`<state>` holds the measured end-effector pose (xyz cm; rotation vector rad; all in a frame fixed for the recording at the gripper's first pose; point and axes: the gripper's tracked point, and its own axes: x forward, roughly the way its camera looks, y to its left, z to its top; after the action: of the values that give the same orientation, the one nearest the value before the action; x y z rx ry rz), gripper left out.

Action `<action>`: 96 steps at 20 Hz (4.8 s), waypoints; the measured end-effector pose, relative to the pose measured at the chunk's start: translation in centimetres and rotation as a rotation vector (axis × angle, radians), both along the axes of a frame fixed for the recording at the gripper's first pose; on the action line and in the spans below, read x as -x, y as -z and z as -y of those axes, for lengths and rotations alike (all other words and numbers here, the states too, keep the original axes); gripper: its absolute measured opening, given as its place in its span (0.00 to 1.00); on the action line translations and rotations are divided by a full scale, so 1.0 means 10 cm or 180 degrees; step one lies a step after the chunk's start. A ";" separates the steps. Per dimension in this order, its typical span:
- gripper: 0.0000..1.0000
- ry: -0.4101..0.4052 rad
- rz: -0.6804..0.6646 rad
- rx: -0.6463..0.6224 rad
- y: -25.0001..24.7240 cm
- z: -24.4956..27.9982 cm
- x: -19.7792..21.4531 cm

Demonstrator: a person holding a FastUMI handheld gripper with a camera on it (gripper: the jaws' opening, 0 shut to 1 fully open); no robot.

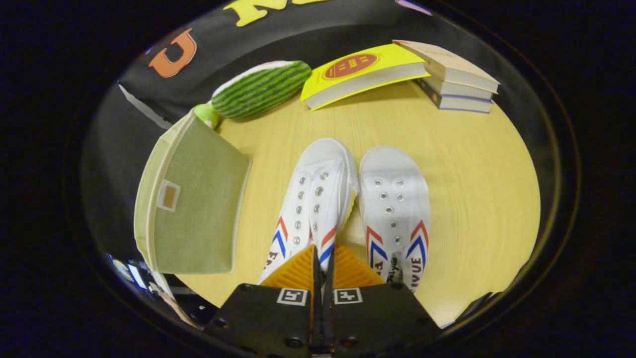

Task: Open the storage box then place both shoes into the box .Put the left shoe in first, then the right shoe, with the right side of both shoes facing outward in a uniform manner.

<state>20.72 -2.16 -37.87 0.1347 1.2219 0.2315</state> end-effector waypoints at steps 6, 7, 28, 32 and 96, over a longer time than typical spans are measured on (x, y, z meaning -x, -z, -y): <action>0.06 0.0068 0.0252 -0.0442 -0.79 -0.56 0.06; 0.06 0.0058 0.0322 -0.0403 -0.91 -0.62 0.06; 0.07 -0.0187 0.0583 -0.0805 -1.02 -2.77 0.07; 0.09 -0.0184 0.0579 -0.0701 -0.75 -3.04 0.07; 0.06 0.0503 -0.0034 0.0588 0.35 1.09 0.08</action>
<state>19.89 -13.06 -41.35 0.0716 1.2304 -0.0200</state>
